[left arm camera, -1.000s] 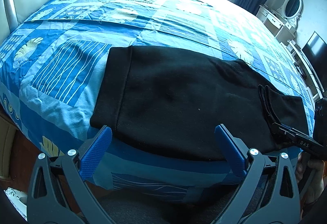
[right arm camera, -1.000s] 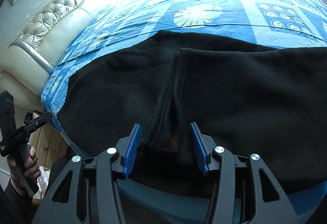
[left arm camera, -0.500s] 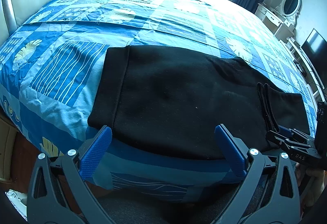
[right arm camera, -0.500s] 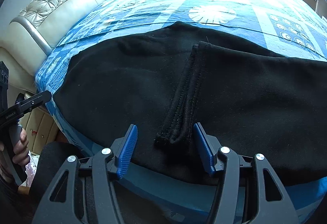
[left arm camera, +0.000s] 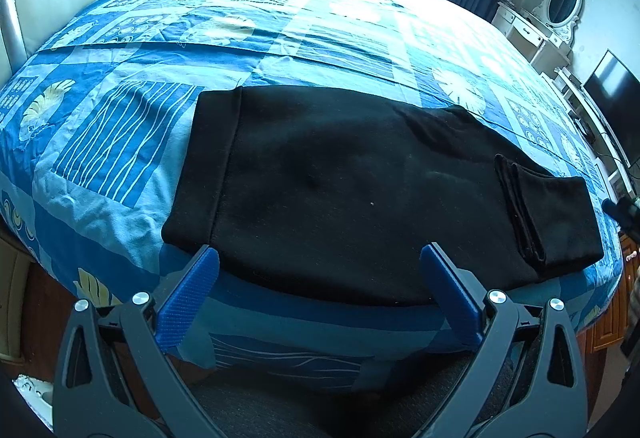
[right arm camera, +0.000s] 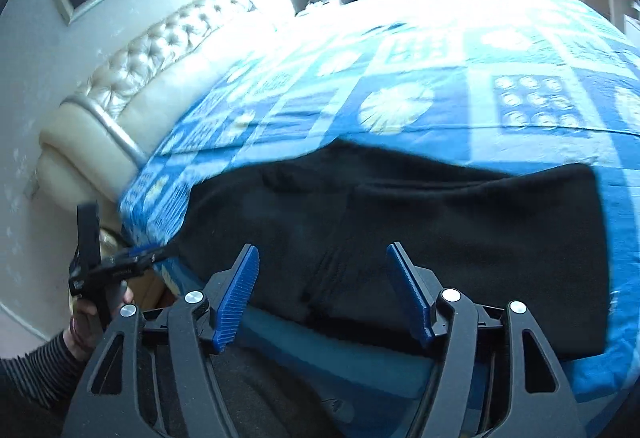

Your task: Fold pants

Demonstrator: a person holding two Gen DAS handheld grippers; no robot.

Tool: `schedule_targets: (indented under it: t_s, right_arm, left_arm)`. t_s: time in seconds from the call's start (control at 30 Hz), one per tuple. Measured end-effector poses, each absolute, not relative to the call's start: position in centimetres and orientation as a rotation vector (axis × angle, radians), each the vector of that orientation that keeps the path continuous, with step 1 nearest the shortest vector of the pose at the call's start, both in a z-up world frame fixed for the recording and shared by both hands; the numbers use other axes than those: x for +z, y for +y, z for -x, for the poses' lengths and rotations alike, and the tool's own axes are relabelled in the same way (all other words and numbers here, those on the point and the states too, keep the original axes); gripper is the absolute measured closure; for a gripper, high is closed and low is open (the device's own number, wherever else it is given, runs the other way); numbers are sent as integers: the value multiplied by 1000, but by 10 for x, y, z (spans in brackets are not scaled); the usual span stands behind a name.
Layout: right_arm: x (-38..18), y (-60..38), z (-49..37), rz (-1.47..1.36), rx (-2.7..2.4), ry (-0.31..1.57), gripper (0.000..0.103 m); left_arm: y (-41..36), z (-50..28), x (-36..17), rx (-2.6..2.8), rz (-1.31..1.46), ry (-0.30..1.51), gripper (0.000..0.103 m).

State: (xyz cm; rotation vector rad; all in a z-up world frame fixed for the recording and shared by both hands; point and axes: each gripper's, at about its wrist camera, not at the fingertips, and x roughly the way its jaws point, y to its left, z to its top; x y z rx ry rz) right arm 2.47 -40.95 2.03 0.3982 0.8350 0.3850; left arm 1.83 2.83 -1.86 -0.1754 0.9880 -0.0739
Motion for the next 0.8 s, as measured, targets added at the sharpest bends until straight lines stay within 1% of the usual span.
schedule_targets:
  t_s: [0.1, 0.2, 0.27, 0.37, 0.4, 0.43, 0.47, 0.53, 0.63, 0.73, 0.8]
  right_arm:
    - [5, -499, -38, -597, 249, 809, 33]
    - [-38, -563, -55, -790, 133, 858, 33]
    - [-67, -582, -62, -888, 102, 875, 33]
    - [-102, -582, -72, -1026, 157, 902, 34]
    - [-110, -578, -76, -1040, 174, 917, 37]
    - [-116, -573, -80, -1051, 191, 927, 45]
    - [-122, -570, -83, -1062, 199, 935, 50]
    - [-131, -565, -87, -1056, 187, 973, 71]
    - [-136, -563, -87, -1045, 187, 978, 76]
    - [-138, -560, -86, -1032, 196, 973, 79]
    - [-140, -561, -86, -1051, 204, 963, 79]
  left_arm:
    - [28, -19, -21, -76, 182, 997, 2]
    - [28, -21, -23, -78, 188, 1007, 2]
    - [28, -21, -25, -76, 188, 1012, 2]
    - [29, -22, -26, -75, 187, 1019, 2]
    - [29, -22, -27, -75, 189, 1021, 2]
    - [30, -22, -27, -75, 193, 1023, 2]
    - [30, -22, -28, -75, 197, 1026, 2]
    - [32, -23, -29, -76, 206, 1032, 2]
    - [32, -23, -30, -82, 218, 1040, 2]
    - [30, -23, -29, -93, 220, 1037, 2]
    - [27, -23, -29, -96, 208, 1035, 2]
